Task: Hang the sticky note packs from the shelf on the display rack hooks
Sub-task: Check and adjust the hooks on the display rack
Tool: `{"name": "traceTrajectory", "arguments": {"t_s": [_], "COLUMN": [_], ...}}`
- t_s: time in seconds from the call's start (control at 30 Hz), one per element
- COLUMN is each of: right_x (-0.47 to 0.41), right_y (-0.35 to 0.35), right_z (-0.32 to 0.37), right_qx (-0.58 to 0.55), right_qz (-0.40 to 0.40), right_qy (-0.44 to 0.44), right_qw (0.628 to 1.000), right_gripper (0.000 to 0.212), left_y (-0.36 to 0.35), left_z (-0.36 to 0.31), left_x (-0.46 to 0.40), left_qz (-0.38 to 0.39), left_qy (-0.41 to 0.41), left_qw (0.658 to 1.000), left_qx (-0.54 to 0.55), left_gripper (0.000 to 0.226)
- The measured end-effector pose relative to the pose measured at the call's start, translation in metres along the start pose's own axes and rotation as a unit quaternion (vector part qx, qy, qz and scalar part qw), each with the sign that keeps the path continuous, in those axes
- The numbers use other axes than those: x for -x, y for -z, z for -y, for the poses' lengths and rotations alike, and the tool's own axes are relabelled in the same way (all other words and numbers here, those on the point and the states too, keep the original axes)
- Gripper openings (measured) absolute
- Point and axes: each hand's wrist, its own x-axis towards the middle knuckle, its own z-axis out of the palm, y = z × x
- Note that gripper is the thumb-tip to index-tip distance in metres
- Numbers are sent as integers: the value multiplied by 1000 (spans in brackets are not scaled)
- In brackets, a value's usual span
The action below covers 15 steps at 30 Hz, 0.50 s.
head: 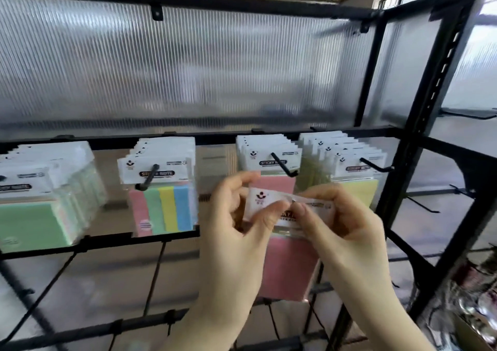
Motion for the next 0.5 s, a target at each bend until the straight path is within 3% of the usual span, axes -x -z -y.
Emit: {"name": "traceTrajectory", "arguments": {"t_s": [0.2,0.5], "right_x": [-19,-47], "right_y": [13,12], "right_z": [-11,-23], "right_qx": [-10,-54], "right_qz": [-21,33], "right_qy": [19,2], "right_qw": [1000,998], "right_gripper": [14,20], "left_y": [-31,-37], "left_z": [-7,-2], "left_x": [-13,-31], "left_qz": [-11,-34], "left_qy": [22,-23], "left_qw": [1000,997], "left_qx": [-8,-58], "left_gripper": [13,16]}}
